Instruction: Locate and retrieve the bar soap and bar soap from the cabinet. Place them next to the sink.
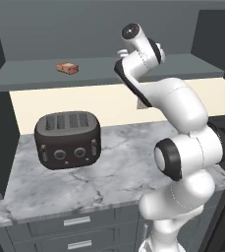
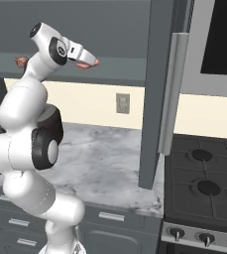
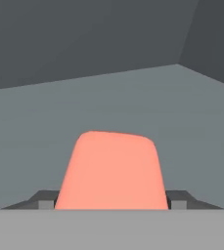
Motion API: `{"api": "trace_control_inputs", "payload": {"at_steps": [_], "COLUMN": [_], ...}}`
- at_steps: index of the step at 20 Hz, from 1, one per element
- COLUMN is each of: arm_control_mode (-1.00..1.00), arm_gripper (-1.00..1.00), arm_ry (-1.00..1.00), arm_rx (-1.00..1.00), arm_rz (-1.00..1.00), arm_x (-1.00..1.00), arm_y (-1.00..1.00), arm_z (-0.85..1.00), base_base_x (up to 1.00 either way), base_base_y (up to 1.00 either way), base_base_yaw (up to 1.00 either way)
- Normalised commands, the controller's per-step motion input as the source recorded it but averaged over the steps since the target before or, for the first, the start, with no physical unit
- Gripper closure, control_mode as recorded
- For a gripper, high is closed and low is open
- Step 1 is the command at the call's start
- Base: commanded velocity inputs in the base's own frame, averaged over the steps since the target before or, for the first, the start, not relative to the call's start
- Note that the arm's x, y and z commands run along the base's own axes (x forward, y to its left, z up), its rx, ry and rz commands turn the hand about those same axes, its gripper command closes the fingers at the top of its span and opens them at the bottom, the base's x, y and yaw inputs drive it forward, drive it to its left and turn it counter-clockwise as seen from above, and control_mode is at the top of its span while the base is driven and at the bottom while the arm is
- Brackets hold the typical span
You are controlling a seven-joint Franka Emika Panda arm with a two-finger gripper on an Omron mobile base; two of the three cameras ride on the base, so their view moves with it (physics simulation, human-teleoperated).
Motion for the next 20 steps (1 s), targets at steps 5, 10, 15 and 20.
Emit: {"api": "trace_control_inputs", "payload": {"at_steps": [5,10,15,20], "arm_control_mode": [-1.00,-1.00,-1.00,-1.00], "arm_gripper": [1.00,1.00,1.00,1.00], "arm_ry": [0.00,0.00,-0.06,-0.06], "arm_rx": [0.00,0.00,0.00,0.00], "arm_rz": [0.00,0.00,0.04,0.08], "arm_x": [-0.09,-0.08,-0.70,-0.90], "arm_y": [0.01,-0.01,-0.04,0.00], "arm_z": [0.16,0.00,0.00,0.00], "base_base_x": [0.00,0.00,0.00,0.00], "base_base_y": [0.00,0.00,0.00,0.00], "base_base_yaw": [0.00,0.00,0.00,0.00]}}
